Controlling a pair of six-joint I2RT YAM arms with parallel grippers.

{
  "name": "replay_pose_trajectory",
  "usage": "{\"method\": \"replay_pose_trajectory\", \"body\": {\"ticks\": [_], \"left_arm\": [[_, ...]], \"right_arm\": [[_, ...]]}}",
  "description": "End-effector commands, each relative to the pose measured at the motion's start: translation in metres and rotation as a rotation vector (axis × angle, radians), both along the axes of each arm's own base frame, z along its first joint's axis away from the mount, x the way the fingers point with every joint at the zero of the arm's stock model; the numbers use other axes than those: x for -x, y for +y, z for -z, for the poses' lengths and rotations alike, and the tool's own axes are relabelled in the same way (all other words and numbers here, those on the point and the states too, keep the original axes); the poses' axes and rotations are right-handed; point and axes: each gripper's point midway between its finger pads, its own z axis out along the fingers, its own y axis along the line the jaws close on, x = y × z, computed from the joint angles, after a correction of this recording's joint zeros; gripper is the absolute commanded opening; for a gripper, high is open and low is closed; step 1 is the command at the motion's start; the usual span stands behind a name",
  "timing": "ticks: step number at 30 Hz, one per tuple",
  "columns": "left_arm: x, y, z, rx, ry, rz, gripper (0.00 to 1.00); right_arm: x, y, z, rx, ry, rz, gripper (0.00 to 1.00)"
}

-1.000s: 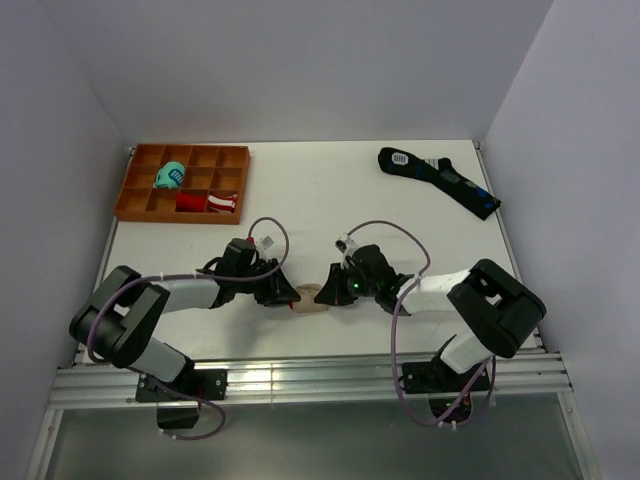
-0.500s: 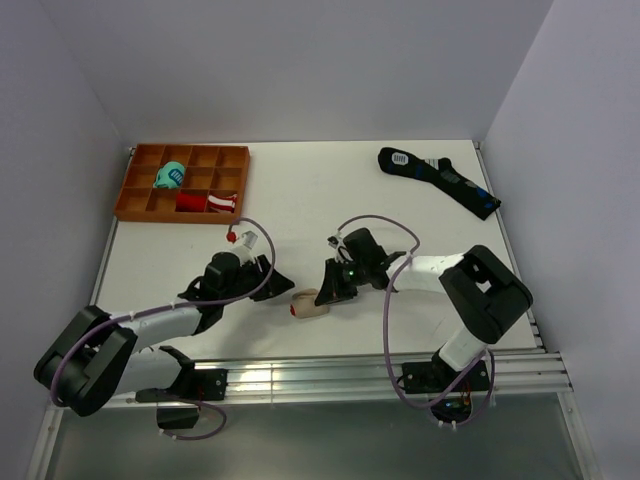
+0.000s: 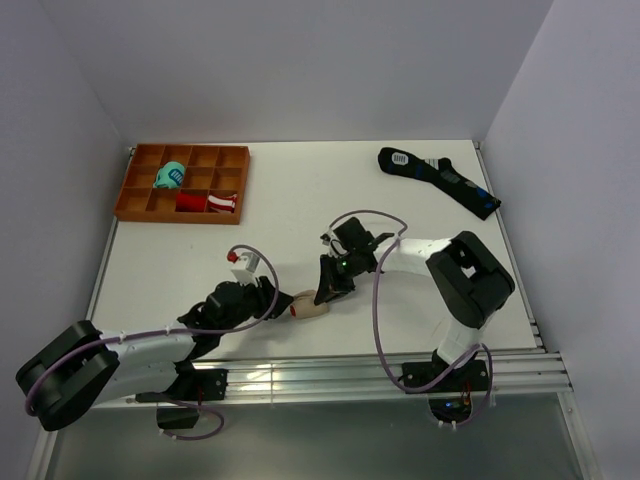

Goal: Roll the socks
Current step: Roll the sock at the center of the board.

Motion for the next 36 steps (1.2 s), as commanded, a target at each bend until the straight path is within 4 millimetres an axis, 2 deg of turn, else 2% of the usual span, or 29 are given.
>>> {"method": "replay_pose_trajectory", "body": {"ticks": [1, 9, 16, 17, 19, 20, 21, 29, 36], "left_arm": [[-0.011, 0.001, -0.019, 0.029, -0.109, -0.044, 0.44], [-0.001, -0.008, -0.027, 0.036, -0.152, -0.020, 0.47], [0.001, -0.010, -0.020, 0.006, -0.128, -0.020, 0.54], [0.003, -0.012, -0.019, 0.004, -0.125, -0.014, 0.60], [0.003, -0.012, -0.018, 0.001, -0.126, -0.018, 0.61], [0.006, -0.014, -0.017, -0.003, -0.125, 0.000, 0.66], [0.007, -0.015, -0.016, -0.007, -0.124, 0.004, 0.76], [0.014, -0.023, -0.007, -0.049, -0.110, 0.029, 0.72], [0.012, -0.029, -0.003, -0.077, -0.114, 0.031, 0.66]], "right_arm": [[0.012, -0.024, 0.024, 0.143, 0.079, -0.017, 0.05], [0.007, -0.022, 0.026, 0.165, 0.106, -0.030, 0.11], [0.005, -0.020, 0.026, 0.171, 0.117, -0.040, 0.11], [0.005, -0.020, 0.026, 0.174, 0.118, -0.041, 0.11], [0.005, -0.020, 0.027, 0.176, 0.121, -0.046, 0.11], [0.005, -0.020, 0.028, 0.176, 0.121, -0.046, 0.11], [0.004, -0.019, 0.028, 0.175, 0.123, -0.045, 0.11], [0.005, -0.020, 0.030, 0.180, 0.131, -0.049, 0.11], [0.004, -0.021, 0.033, 0.183, 0.137, -0.051, 0.11]]}}
